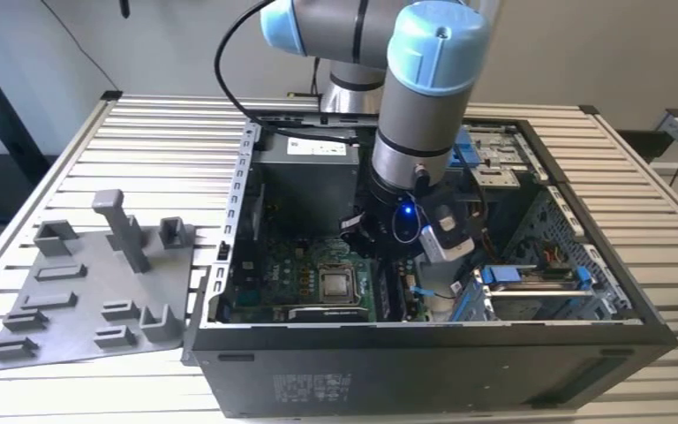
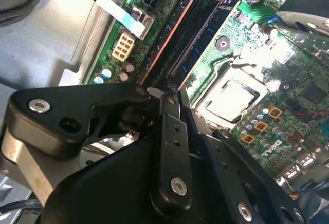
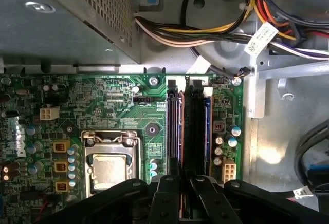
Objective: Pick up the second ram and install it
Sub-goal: 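Insert the second ram into the second slot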
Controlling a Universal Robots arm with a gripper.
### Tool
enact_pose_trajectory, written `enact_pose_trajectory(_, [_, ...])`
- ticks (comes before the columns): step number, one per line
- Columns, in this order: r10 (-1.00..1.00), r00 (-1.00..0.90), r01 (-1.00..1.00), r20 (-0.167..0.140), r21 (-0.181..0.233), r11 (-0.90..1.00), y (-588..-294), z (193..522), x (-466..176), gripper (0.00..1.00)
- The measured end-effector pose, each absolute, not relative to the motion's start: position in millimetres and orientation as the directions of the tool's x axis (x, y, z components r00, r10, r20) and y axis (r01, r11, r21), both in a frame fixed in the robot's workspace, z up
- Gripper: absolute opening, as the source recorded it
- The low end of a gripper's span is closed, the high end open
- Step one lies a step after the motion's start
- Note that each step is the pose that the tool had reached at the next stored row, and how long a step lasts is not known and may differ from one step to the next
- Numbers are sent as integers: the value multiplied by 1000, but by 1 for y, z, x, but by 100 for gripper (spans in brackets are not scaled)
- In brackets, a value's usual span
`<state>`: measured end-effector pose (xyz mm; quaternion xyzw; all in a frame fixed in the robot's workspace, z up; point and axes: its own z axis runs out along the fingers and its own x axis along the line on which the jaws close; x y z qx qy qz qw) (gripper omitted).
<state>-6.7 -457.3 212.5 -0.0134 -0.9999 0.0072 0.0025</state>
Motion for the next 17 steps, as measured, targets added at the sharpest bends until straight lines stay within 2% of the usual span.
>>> enact_pose_trajectory(17, [30,-1000,30,9,-21,999,-458,215,-7,15])
